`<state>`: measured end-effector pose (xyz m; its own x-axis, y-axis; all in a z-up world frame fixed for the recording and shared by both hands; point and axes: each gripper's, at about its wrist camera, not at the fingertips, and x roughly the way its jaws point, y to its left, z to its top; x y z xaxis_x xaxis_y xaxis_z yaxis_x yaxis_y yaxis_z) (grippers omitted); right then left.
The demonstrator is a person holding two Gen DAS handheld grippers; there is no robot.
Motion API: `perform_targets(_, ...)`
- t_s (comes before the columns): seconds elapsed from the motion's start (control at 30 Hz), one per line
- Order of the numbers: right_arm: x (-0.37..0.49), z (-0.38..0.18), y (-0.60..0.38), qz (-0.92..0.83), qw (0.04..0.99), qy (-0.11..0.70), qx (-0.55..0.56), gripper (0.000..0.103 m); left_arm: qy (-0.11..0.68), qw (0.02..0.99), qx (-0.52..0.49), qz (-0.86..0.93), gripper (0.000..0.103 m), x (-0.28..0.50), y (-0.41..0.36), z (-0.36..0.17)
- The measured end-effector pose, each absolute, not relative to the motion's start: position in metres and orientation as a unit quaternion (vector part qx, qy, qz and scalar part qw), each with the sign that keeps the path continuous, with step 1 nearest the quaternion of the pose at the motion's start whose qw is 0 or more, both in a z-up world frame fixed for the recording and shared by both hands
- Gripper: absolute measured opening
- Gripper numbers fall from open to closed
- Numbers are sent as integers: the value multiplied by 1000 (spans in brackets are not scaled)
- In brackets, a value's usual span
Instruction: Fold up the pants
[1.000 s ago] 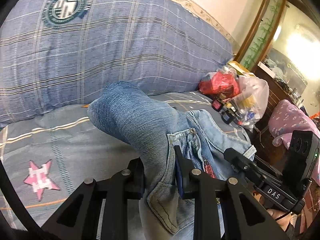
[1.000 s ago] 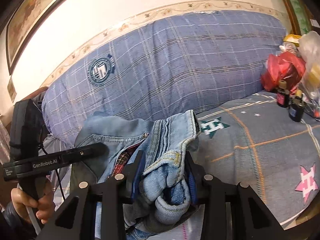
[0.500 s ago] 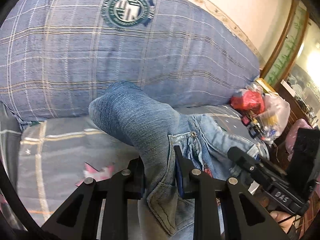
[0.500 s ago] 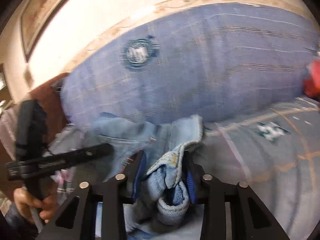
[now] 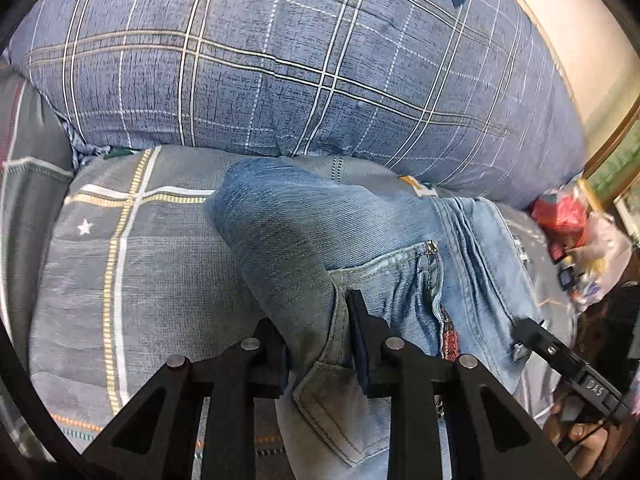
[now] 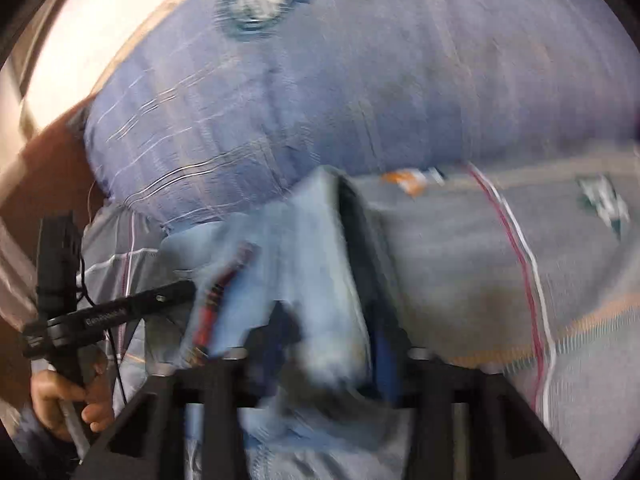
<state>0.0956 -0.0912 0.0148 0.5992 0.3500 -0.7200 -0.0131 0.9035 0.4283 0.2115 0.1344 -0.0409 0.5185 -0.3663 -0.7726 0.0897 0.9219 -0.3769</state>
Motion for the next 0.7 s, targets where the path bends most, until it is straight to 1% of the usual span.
perform_targets(0.03,92,11,-100,101,868,436,215,71,473,859,-145,-133,28,212,135,-43)
perform_targets(0.1,86,7,-115,105,859,432,254,72,475,860,-134,-130,29,216,133,-46)
perform_targets(0.2,88,0,-117,115,845,440,280,77,475,861,-128,-130,30,220,129,-49)
perform_targets(0.37,94,-38,-104,141,788,490,345,77,477,859,-131,-130,31,216,135,-55)
perform_targets(0.4,92,-38,-101,139,795,483,340,74,478,859,-130,-129,31,217,134,-56)
perform_targets(0.43,92,-35,-96,135,806,481,319,60,478,859,-131,-128,31,217,134,-56)
perform_targets(0.47,92,-33,-91,131,811,483,303,52,475,861,-133,-127,30,216,133,-55)
perform_targets(0.5,92,-29,-86,126,819,482,285,48,471,863,-131,-126,28,215,132,-50)
perform_targets(0.53,91,-23,-81,129,827,476,269,40,465,867,-126,-126,28,214,131,-44)
perform_targets(0.57,90,-13,-75,131,841,466,243,36,458,871,-121,-128,26,213,130,-37)
perform_targets(0.6,90,-4,-70,133,851,457,223,36,448,876,-119,-132,26,211,129,-28)
perform_targets(0.7,95,18,-61,144,864,436,207,34,425,887,-111,-139,25,217,125,-1)
